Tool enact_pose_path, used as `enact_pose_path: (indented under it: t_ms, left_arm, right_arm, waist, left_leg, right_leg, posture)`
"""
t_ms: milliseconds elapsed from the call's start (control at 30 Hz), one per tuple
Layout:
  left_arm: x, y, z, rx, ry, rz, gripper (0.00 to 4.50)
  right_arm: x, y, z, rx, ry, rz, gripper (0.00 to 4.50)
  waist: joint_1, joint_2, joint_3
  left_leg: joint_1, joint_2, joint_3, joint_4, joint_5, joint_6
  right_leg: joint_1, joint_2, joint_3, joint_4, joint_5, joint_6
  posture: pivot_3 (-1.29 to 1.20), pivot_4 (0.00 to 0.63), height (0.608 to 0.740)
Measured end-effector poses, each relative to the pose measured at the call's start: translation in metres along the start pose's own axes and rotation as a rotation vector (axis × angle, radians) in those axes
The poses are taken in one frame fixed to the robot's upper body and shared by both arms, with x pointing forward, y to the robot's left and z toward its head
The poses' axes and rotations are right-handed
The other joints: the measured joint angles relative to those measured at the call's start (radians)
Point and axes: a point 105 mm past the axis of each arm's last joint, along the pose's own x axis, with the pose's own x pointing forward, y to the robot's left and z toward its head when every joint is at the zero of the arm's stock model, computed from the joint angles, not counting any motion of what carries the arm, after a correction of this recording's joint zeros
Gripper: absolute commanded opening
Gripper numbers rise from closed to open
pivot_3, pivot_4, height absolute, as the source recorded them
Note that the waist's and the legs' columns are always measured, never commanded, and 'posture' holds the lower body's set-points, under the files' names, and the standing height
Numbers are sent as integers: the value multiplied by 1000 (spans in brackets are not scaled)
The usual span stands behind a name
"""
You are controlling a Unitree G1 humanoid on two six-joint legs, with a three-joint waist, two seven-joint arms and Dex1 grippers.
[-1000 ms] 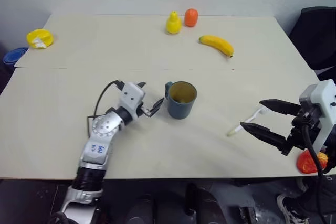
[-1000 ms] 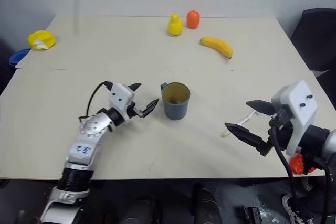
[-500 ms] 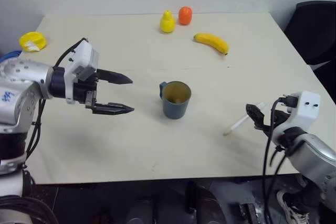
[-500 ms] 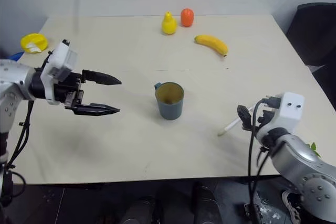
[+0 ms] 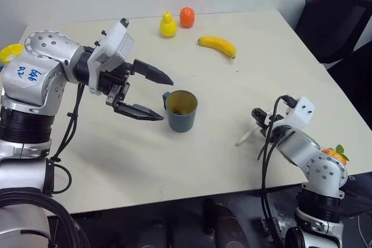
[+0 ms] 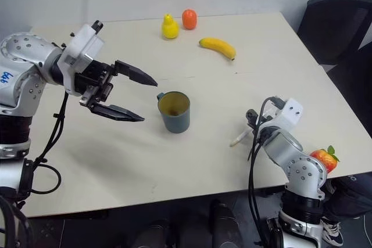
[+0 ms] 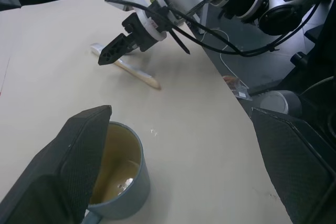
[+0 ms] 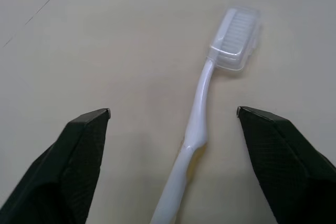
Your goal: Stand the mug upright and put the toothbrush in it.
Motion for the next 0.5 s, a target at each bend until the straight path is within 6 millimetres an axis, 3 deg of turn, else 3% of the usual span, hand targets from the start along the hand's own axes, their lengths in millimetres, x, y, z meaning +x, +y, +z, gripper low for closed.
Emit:
enact_pose_path:
  t_ms: [267,500]
  left_arm:
    - [1,2,-1,0,-13,0,4500]
    - [0,3,-2,6,-20,5,4500]
  right_arm:
    - [5,10,-15,15,36,38,295]
    - [5,17,-19,-25,59,86,161]
  waist:
    - [-2,-2,-1]
    - [1,-2,-1]
  left_leg:
    - [1,5,1,0,-1,-1]
    - [1,6,2,0,-1,0]
  right_leg:
    - [-1,5,3,0,0,0]
    - [-1,5,4,0,0,0]
  posture:
    - [0,150,740]
    - [0,150,740]
